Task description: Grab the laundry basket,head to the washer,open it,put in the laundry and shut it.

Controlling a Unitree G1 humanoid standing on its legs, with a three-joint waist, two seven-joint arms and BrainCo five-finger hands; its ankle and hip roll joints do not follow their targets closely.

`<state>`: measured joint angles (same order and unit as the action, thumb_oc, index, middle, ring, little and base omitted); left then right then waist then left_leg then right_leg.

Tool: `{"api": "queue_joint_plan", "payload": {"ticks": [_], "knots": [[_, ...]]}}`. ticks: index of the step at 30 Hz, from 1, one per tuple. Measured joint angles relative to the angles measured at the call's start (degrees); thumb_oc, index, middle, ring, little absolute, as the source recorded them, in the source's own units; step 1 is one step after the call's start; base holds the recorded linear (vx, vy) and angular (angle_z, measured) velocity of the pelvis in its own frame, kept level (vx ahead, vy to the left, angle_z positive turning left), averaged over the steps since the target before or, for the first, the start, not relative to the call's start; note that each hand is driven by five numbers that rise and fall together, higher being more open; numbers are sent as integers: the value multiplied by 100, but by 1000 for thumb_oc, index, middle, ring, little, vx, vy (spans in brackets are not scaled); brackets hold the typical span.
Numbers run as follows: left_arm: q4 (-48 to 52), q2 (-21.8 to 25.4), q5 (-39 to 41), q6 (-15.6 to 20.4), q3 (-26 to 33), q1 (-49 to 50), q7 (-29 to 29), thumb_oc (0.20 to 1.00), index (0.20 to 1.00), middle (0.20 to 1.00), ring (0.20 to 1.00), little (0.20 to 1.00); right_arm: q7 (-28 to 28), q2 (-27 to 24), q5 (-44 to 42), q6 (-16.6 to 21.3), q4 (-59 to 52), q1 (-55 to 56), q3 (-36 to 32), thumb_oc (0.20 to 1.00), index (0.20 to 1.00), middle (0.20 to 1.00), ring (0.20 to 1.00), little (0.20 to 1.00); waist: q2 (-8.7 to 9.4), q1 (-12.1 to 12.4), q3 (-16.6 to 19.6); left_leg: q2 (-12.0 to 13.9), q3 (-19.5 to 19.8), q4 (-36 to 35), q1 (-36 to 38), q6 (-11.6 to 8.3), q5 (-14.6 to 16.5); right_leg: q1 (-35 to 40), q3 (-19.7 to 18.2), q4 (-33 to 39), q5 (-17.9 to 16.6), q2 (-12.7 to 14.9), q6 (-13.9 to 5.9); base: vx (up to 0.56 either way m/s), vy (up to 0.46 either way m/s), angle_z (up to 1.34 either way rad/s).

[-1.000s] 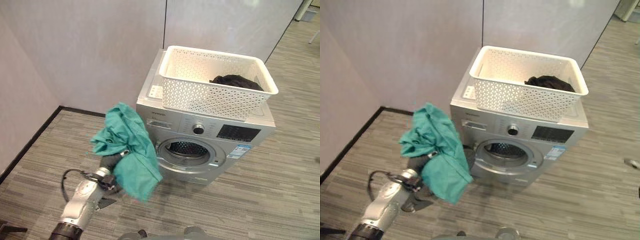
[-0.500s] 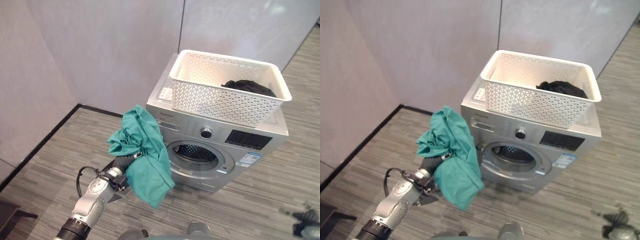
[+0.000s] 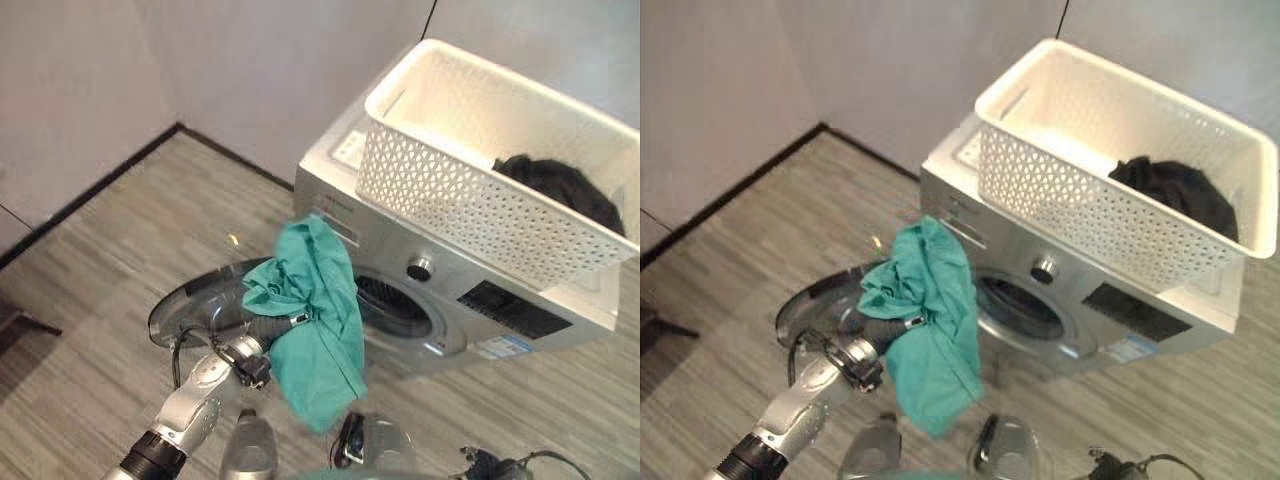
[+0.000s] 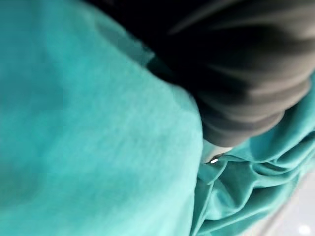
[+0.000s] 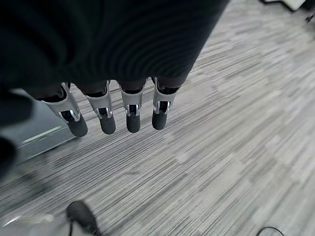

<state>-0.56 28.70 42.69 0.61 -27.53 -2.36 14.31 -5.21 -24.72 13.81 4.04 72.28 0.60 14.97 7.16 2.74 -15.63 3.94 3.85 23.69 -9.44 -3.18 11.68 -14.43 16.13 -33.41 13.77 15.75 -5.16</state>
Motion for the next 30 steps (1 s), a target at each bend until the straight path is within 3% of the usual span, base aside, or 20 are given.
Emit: {"api": "queue_joint_plan", "payload": {"ticks": [2,6,10,13,17,20,23,24,30], "knots": [[35,-59,0,2,-106,-56,4,200,200,200,200,200,32,-86,-8,-22,68,13,-209,1000,1000,1000,1000,1000,-118,-34,-214,-10,1,183,-167,-90,205,-144,-59,-141,71,31,-40,-84,-17,-2],[-159,-84,-8,-2,-103,-17,-4,200,200,200,200,200,38,-48,-130,-29,49,143,-252,1000,1000,1000,1000,1000,-102,-56,-380,-45,-123,115,-198,-98,183,-285,-264,-64,-43,24,-113,-98,-46,-18],[-526,-216,-50,12,-128,-99,-32,200,200,200,200,200,192,-34,-482,-21,-230,177,-471,1000,1000,1000,1000,1000,-94,-206,-413,-28,-164,-14,-412,-86,35,-556,-323,77,-202,-7,-104,-94,-54,-9],[-1578,-623,-128,10,-290,-397,-275,200,200,200,200,200,280,-1,-916,26,-538,58,-475,1000,1000,1000,1000,1000,-110,-399,-499,62,-351,-308,-532,-153,-169,-836,-460,318,-424,-184,-21,-108,-78,-29],[-2101,-953,-333,42,-301,-829,-553,200,200,200,200,200,331,55,-1362,89,-559,34,-467,1000,1000,1000,1000,1000,-110,-660,-674,89,-394,-447,-753,-180,-299,-1188,-476,187,-442,-215,46,-66,-77,-5],[-2578,-1153,-495,55,-280,-1391,-831,200,200,200,200,200,376,75,-1530,118,-592,19,-467,1000,1000,1000,1000,1000,-74,-702,-787,158,-440,-443,-890,-199,-309,-1396,-530,148,-442,-299,63,-34,-93,-15],[-3442,-1423,-502,272,-2,-2188,-1281,200,200,200,200,200,388,159,-1665,131,-869,24,-353,1000,1000,1000,1000,1000,168,-951,-963,327,-457,-509,-1076,-324,-389,-1688,-549,138,-456,-475,142,-20,-171,-16],[-4147,-1593,-493,299,175,-2676,-1496,200,200,200,200,200,385,206,-1793,188,-1081,18,-163,1000,1000,1000,1000,1000,268,-1069,-974,429,-454,-602,-1179,-400,-446,-1804,-524,163,-479,-579,180,5,-78,-13],[-4992,-1556,-428,498,468,-3841,-2106,200,200,200,200,200,370,238,-2224,248,-1635,5,164,1000,1000,1000,1000,1000,571,-1389,-1044,673,-393,-494,-1721,-467,-513,-2398,-450,-65,-458,-804,331,-1,-72,-6]]}}
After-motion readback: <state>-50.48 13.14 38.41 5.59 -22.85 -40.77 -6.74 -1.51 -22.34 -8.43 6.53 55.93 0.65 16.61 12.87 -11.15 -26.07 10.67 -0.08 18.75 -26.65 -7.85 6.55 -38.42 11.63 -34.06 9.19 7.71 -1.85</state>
